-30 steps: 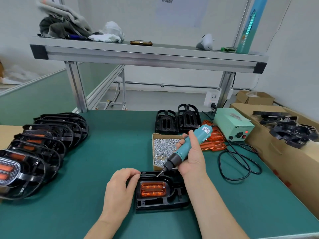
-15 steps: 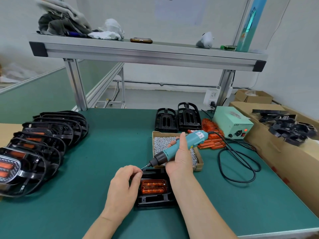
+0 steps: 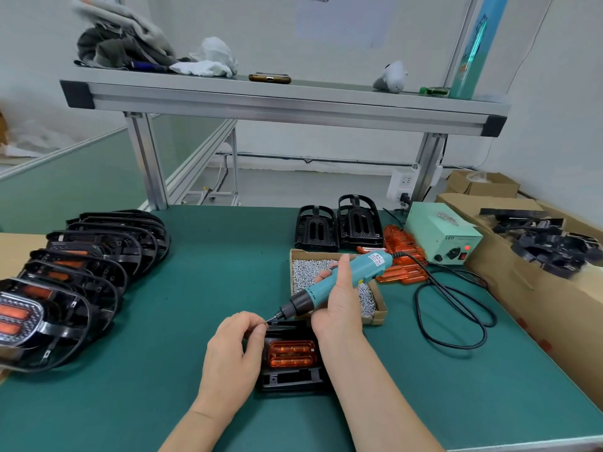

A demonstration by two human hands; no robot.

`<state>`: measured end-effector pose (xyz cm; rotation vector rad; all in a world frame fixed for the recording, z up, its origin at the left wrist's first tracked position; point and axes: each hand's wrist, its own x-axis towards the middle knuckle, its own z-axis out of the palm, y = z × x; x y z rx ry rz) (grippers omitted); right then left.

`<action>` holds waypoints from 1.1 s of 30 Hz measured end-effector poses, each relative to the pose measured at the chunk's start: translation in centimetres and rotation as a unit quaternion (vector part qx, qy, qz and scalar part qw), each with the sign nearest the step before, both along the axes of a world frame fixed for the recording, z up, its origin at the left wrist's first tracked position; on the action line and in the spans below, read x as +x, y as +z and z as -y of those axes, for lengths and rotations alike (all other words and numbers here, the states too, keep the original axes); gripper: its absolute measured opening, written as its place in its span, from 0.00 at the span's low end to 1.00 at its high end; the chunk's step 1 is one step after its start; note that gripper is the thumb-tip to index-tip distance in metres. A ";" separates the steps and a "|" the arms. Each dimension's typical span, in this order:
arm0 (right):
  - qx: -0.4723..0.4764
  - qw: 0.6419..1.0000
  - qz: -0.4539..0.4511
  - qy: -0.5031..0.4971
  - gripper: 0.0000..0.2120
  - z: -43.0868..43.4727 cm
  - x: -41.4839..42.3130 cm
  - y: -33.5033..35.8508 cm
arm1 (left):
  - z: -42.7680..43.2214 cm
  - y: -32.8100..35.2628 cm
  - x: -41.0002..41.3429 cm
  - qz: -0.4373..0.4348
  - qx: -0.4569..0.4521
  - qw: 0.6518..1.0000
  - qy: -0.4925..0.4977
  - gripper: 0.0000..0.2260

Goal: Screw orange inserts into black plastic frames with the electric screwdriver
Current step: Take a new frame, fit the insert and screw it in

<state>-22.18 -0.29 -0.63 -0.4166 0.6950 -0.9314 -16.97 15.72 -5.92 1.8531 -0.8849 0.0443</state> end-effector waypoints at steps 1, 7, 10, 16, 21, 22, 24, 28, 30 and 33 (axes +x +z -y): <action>0.000 1.000 -0.004 -0.003 0.13 0.1 -0.1 0.0 | 0.0 0.0 0.0 -0.005 -0.003 1.000 0.003 0.13; -0.003 1.000 -0.011 -0.006 0.13 0.2 -0.3 -0.2 | 0.1 0.0 0.0 -0.011 -0.005 1.000 0.002 0.12; -0.012 1.000 -0.020 -0.002 0.13 0.0 -0.2 -0.2 | 0.1 0.1 0.0 -0.017 -0.005 1.000 0.001 0.12; -0.014 1.000 -0.024 0.001 0.12 -0.1 -0.2 -0.2 | 0.0 0.2 -0.1 -0.037 -0.012 0.999 0.008 0.12; -0.012 1.000 -0.015 -0.001 0.13 -0.2 -0.2 -0.1 | 0.0 0.3 0.0 -0.060 -0.019 0.998 0.005 0.11; -0.011 1.000 -0.016 -0.002 0.13 -0.3 -0.2 -0.1 | 0.0 0.3 0.0 -0.065 -0.021 0.998 0.004 0.11; -0.007 1.000 -0.019 -0.005 0.13 -0.3 -0.2 0.0 | 0.0 0.3 0.0 -0.075 -0.023 0.997 -0.002 0.11; -0.008 0.999 -0.029 -0.011 0.13 -0.4 -0.1 0.2 | 0.0 0.3 0.0 -0.087 -0.024 0.996 -0.005 0.12; -0.020 0.999 -0.039 -0.014 0.12 -0.6 0.0 0.2 | -0.1 0.3 0.0 -0.078 -0.023 0.997 0.000 0.12; -0.029 0.998 -0.048 -0.016 0.11 -0.8 0.0 0.2 | -0.1 0.2 0.0 -0.058 -0.022 0.998 0.010 0.12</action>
